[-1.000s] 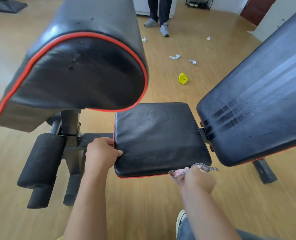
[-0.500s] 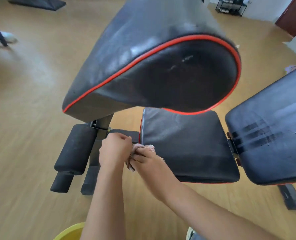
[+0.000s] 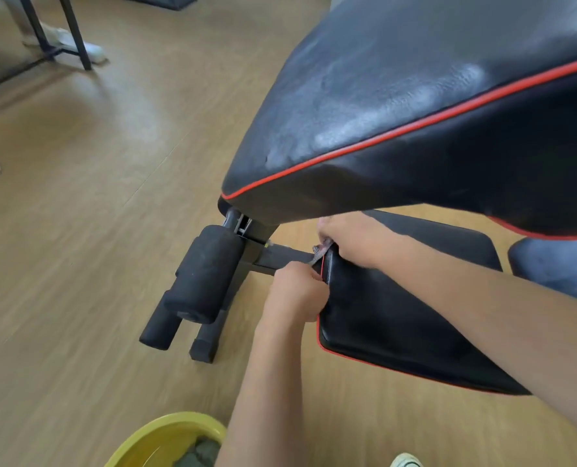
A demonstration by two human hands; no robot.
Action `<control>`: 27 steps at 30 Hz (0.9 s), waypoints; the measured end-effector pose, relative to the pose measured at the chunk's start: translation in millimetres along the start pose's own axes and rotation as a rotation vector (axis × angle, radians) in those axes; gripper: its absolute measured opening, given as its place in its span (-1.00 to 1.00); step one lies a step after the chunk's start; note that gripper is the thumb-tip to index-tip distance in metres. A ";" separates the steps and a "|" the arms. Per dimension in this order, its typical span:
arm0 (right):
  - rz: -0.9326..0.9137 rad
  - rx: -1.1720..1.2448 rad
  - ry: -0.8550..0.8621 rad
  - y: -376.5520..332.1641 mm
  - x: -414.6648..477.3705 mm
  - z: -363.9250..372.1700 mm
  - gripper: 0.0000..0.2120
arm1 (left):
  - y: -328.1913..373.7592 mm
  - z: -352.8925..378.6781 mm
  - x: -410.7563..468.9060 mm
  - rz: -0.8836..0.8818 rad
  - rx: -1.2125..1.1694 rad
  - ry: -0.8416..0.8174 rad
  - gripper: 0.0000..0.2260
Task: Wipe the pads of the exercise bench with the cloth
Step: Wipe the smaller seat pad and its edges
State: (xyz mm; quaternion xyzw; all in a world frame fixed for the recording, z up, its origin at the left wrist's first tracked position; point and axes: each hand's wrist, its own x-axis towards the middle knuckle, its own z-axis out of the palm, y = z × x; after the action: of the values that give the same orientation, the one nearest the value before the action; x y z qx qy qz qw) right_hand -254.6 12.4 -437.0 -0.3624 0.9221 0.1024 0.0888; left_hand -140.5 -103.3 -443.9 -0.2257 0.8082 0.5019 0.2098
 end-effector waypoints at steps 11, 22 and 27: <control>-0.483 0.023 0.044 -1.6 -55.7 34.7 -0.51 | -0.2 6.0 1.8 0.093 -0.093 0.169 -0.74; -0.600 0.136 0.153 -46.1 -114.2 51.3 -0.69 | -2.2 10.8 2.7 0.051 0.066 0.170 -0.70; -0.666 -0.145 0.107 -31.8 -171.9 72.8 -0.81 | -2.1 15.8 4.7 0.019 -0.017 0.150 -0.85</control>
State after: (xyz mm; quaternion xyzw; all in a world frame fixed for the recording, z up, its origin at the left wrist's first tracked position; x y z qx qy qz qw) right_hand -102.2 119.8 -470.1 -0.6537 0.7469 0.1137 0.0428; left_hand -141.3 -90.6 -454.4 -0.2567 0.8195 0.4923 0.1420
